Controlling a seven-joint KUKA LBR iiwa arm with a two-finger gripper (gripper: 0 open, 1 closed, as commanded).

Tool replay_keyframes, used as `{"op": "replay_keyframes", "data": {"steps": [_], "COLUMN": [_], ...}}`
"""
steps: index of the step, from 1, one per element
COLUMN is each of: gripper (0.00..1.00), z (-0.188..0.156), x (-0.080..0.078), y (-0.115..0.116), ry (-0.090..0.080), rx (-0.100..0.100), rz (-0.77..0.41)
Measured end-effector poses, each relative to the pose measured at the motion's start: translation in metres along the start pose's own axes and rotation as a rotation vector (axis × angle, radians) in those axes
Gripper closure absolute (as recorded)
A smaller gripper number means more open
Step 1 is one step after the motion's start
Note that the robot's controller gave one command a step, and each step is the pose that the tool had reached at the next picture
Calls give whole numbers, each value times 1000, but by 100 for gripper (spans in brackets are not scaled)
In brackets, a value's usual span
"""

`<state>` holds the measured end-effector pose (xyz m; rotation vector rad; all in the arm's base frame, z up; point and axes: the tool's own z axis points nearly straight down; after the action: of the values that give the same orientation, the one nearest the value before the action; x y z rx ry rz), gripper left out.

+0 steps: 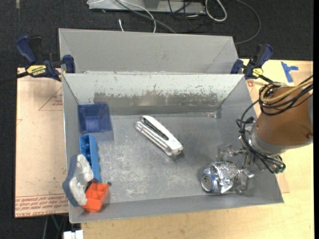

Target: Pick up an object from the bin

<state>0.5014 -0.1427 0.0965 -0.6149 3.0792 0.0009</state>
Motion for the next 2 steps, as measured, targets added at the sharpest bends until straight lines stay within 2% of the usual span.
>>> {"op": "replay_keyframes", "data": {"steps": [1,2], "gripper": [100,100], "z": [12,12], "x": [0,0], "y": [12,12], "ry": [-5,-5], "rx": [-10,-10], "rz": [-480,-480]}}
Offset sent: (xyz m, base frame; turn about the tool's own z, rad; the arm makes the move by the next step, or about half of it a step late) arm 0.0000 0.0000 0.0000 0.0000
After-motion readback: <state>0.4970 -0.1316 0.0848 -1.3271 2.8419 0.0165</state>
